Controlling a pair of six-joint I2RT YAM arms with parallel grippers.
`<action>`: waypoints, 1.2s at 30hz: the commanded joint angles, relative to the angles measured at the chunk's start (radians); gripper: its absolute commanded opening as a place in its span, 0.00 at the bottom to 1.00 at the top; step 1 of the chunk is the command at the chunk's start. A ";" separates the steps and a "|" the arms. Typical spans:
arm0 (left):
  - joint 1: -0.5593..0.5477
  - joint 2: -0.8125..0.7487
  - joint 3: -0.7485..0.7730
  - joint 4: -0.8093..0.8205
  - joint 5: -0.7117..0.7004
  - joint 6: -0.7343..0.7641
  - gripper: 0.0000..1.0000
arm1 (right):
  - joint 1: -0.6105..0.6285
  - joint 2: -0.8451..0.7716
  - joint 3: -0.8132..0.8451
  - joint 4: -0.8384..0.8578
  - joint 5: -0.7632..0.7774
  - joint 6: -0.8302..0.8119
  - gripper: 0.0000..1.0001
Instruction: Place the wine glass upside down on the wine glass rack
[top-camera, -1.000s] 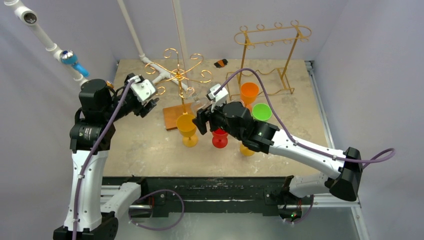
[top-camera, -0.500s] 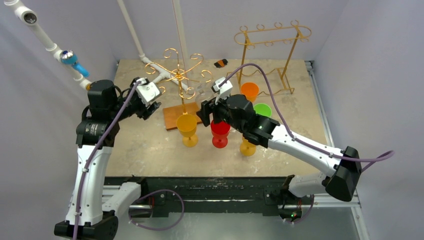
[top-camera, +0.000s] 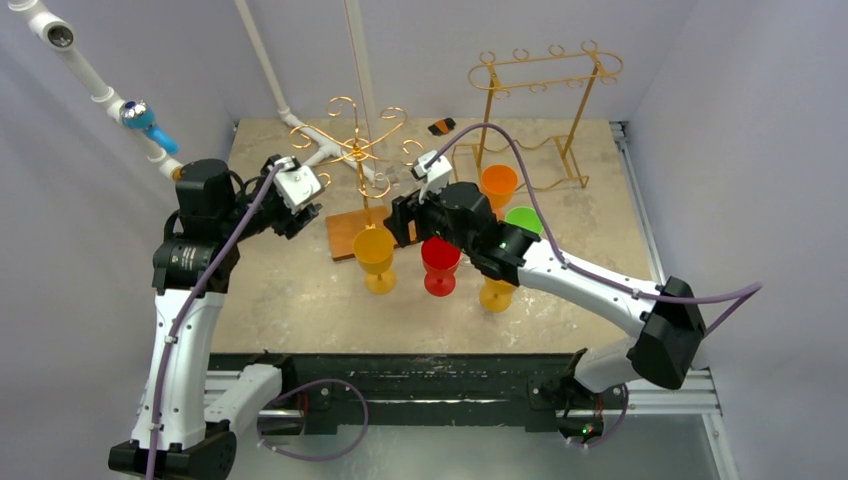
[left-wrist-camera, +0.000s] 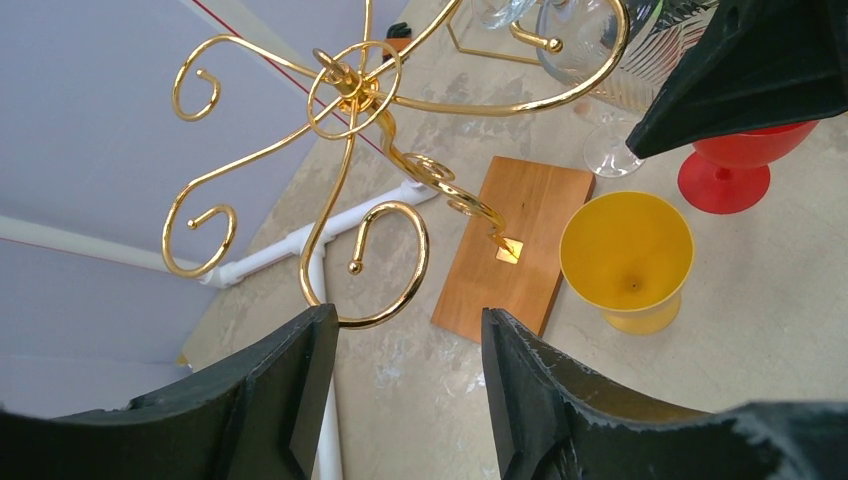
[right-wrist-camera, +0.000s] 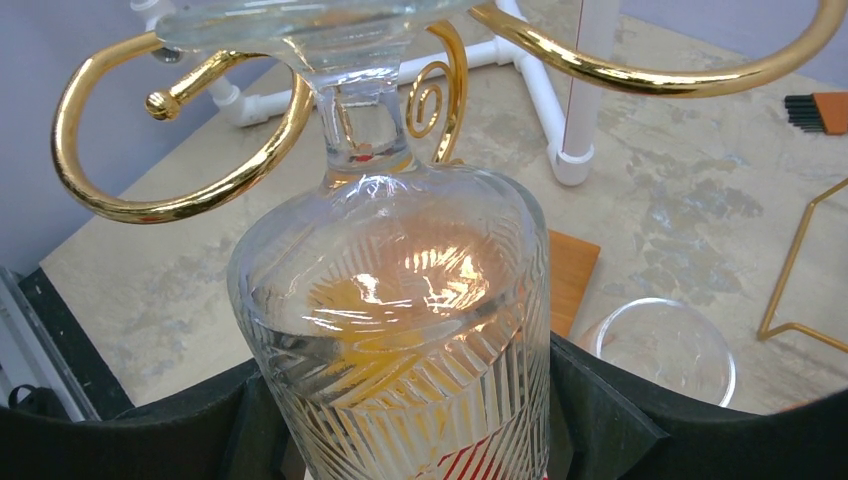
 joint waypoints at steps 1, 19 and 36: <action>0.006 0.010 0.001 0.015 0.024 0.029 0.57 | -0.006 0.008 0.077 0.098 -0.040 -0.017 0.16; 0.006 0.014 -0.002 0.012 0.027 0.046 0.54 | -0.005 0.043 0.107 0.147 -0.083 -0.069 0.12; 0.006 0.018 -0.020 0.039 0.012 0.042 0.41 | 0.066 0.041 0.049 0.246 -0.046 -0.142 0.02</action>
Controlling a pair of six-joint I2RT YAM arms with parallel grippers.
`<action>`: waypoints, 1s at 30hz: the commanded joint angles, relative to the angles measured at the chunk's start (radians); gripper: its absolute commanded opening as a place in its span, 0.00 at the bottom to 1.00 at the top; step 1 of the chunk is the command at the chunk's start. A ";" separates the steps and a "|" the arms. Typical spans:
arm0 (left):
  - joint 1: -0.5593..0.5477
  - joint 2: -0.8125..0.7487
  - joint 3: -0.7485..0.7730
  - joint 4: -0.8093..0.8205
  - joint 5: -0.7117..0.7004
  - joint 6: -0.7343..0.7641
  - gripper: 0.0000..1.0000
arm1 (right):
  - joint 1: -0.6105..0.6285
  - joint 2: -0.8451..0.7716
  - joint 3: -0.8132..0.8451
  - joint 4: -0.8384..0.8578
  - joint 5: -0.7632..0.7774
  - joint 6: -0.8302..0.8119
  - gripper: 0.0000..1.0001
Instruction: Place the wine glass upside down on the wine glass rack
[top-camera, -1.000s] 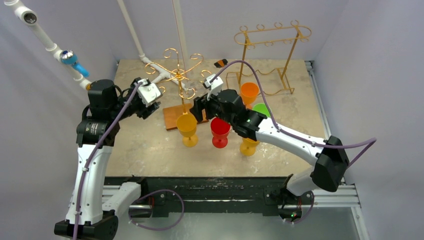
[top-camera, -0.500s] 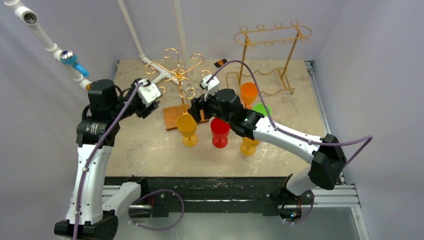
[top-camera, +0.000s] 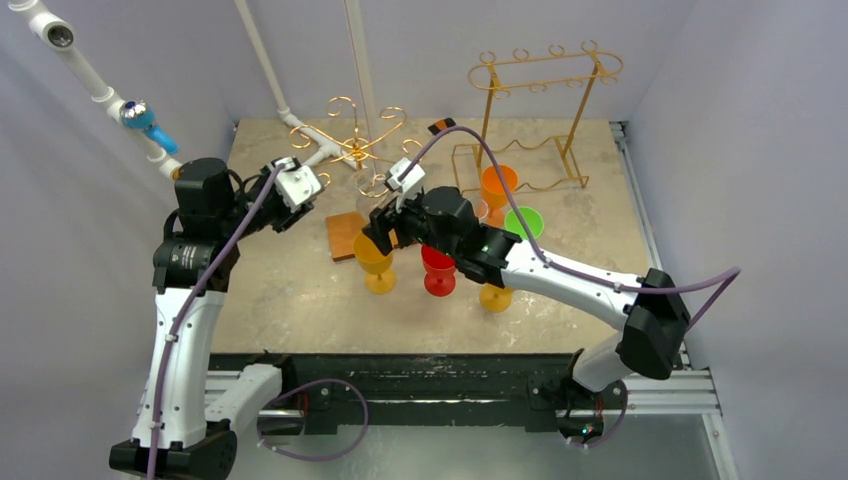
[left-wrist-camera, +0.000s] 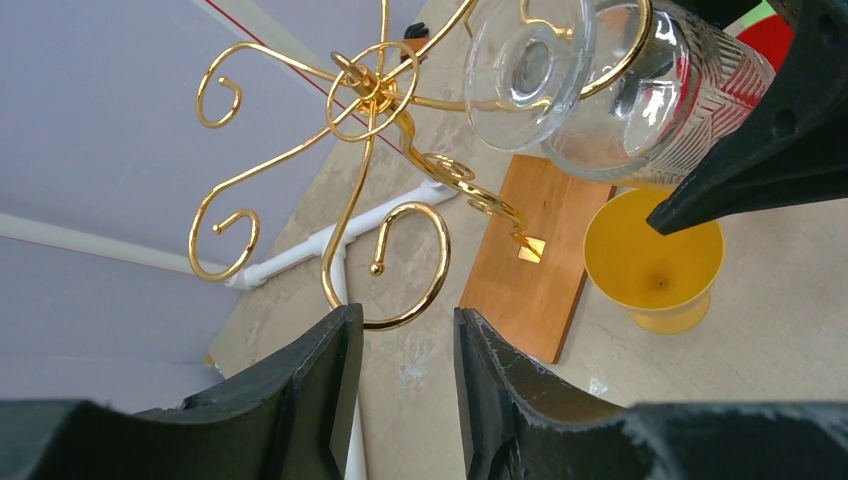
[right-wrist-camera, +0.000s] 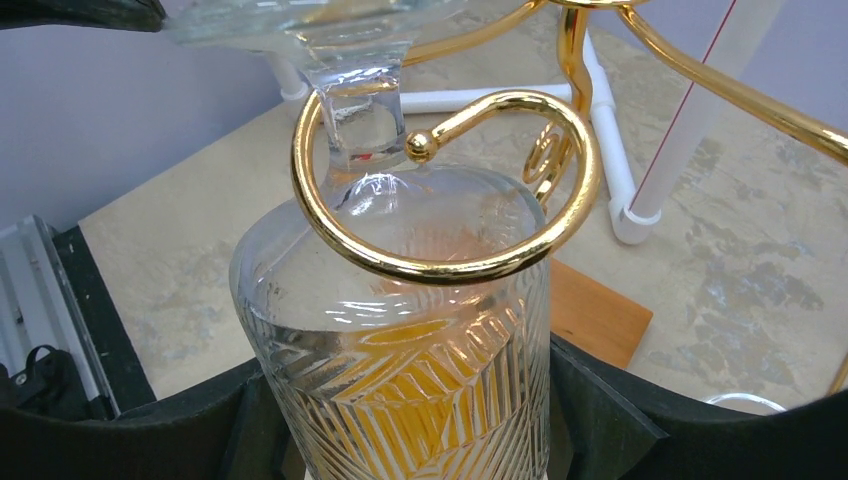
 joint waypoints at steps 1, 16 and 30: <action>0.001 0.013 -0.021 0.026 0.010 -0.001 0.40 | 0.014 -0.048 -0.022 0.194 0.027 -0.035 0.00; 0.000 0.024 -0.024 0.047 -0.044 -0.025 0.34 | 0.017 -0.066 -0.286 0.663 0.055 -0.020 0.00; -0.001 0.028 -0.013 0.032 -0.069 -0.025 0.31 | 0.016 0.026 -0.302 0.761 0.157 0.115 0.00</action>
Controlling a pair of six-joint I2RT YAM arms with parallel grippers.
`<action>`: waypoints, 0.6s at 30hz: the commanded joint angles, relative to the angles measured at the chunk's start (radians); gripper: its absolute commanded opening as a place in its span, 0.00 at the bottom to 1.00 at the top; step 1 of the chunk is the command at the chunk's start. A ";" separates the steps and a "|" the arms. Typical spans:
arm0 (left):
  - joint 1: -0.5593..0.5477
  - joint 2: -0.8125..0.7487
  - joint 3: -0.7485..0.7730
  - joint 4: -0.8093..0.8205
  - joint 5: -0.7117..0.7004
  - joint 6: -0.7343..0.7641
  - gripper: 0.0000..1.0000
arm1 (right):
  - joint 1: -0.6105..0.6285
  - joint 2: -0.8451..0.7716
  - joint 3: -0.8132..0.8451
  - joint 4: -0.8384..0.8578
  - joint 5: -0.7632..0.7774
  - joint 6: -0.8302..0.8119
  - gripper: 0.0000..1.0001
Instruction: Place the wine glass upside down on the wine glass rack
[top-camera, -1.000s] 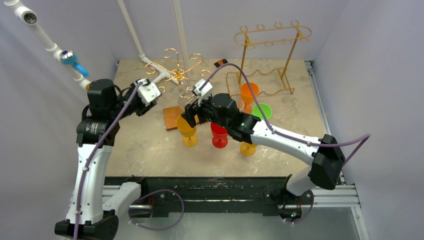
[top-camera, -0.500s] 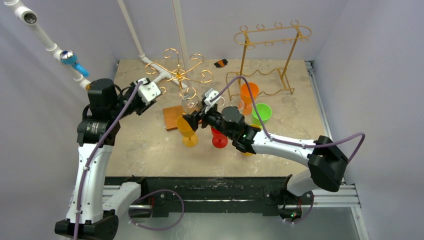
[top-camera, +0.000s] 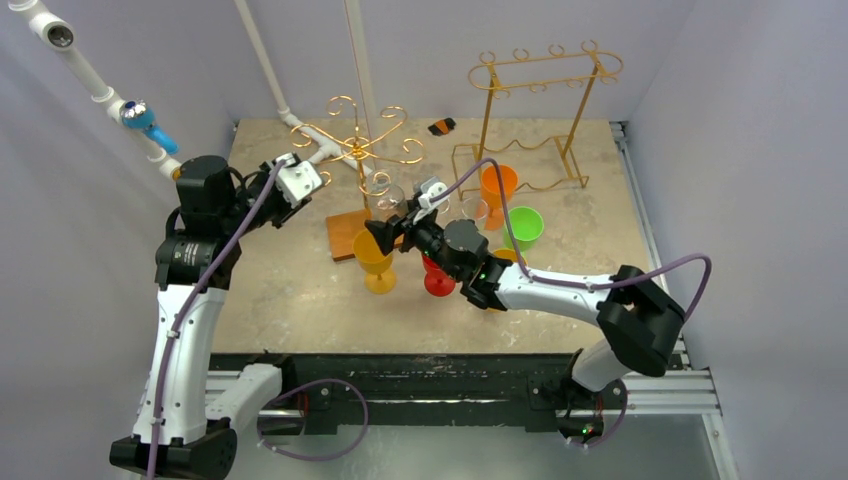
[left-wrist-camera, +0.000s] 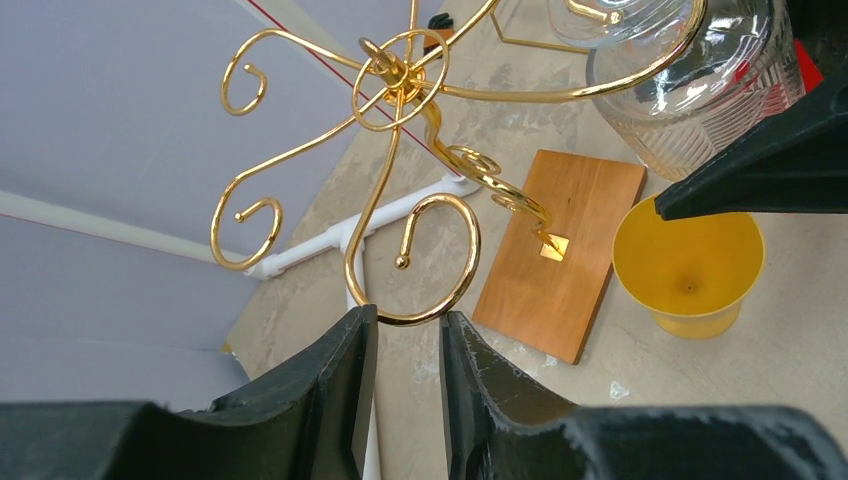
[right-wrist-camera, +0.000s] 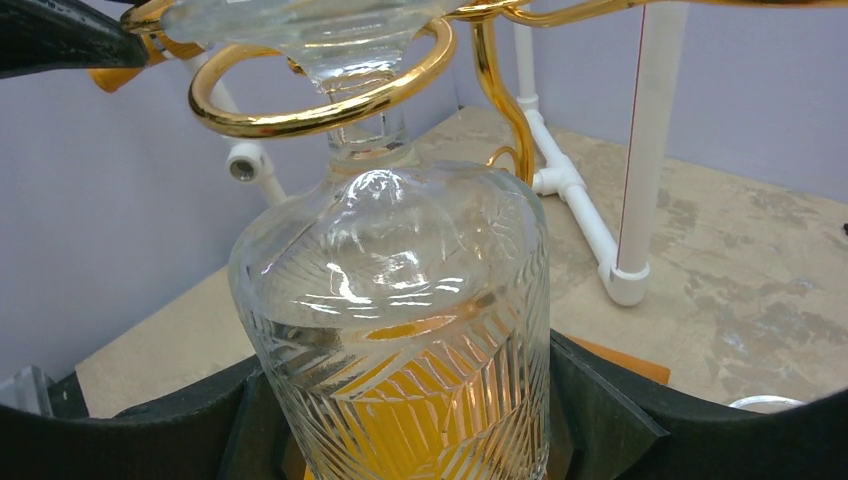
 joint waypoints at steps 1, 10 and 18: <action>-0.002 0.019 -0.001 -0.013 -0.021 -0.023 0.31 | 0.002 0.015 0.025 0.118 0.042 0.054 0.00; -0.002 0.021 0.014 -0.019 -0.011 -0.023 0.33 | 0.002 0.041 0.026 0.104 0.068 0.118 0.65; -0.002 0.019 0.028 -0.027 -0.024 -0.029 0.52 | 0.001 -0.028 -0.018 0.081 0.064 0.077 0.98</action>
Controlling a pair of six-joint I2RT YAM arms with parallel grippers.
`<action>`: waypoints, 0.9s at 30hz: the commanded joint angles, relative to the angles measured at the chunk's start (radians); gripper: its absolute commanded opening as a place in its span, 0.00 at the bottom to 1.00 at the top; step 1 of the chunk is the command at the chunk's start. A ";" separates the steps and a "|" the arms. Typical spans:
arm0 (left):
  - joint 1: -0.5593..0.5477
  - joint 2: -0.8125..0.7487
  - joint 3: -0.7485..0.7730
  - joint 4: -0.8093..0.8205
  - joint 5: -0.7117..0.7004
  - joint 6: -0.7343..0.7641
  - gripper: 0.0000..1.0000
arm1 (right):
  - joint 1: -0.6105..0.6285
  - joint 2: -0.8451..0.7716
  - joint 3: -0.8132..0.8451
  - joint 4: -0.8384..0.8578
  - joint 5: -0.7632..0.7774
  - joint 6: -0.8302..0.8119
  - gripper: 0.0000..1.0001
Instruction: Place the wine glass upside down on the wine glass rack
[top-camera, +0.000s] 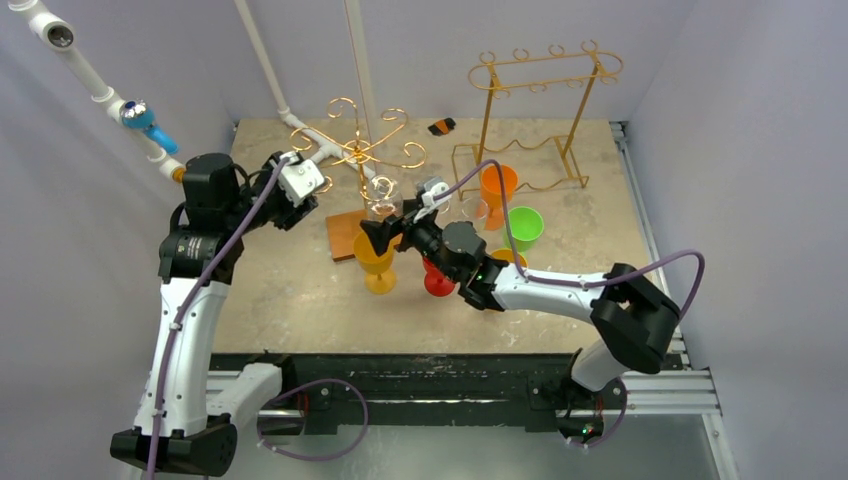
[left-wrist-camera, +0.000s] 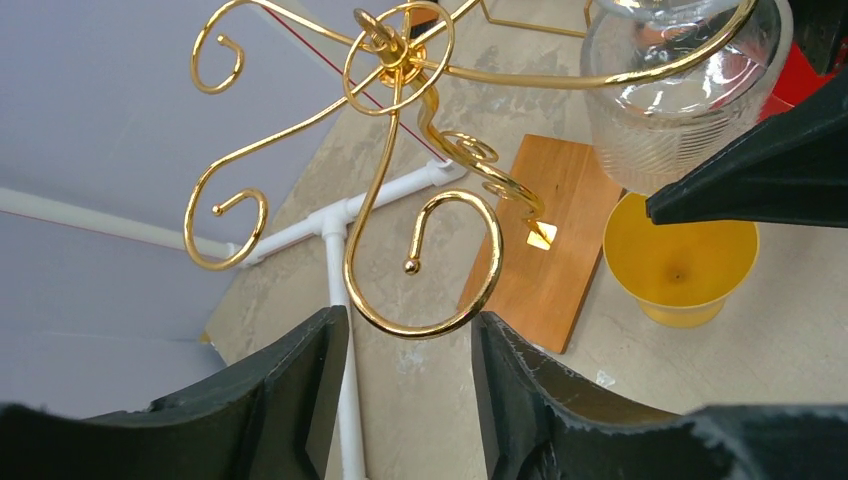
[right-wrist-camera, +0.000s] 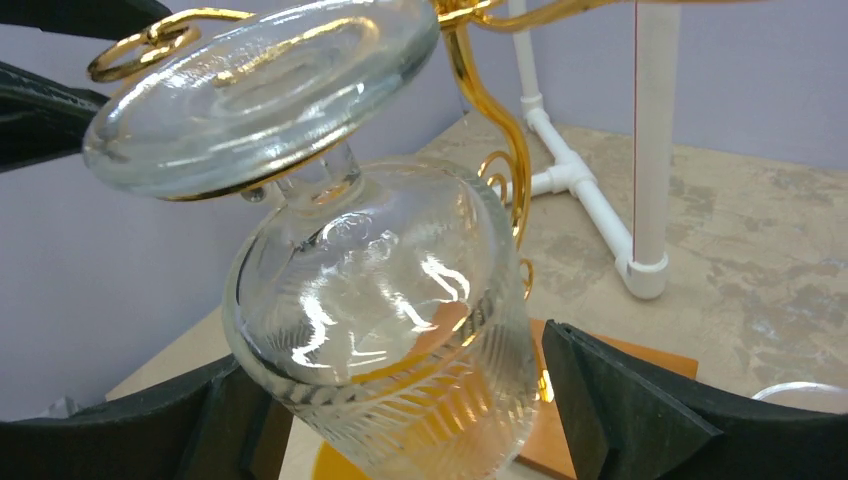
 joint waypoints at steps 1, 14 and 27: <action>-0.002 -0.002 0.028 -0.003 -0.018 -0.033 0.53 | -0.001 -0.080 -0.024 0.008 0.025 -0.017 0.99; -0.002 0.003 0.050 -0.020 -0.010 -0.050 0.56 | -0.009 -0.336 -0.041 -0.263 -0.161 -0.008 0.99; -0.002 -0.011 0.055 -0.069 0.065 -0.043 0.57 | -0.163 -0.317 0.469 -0.936 -0.211 0.033 0.94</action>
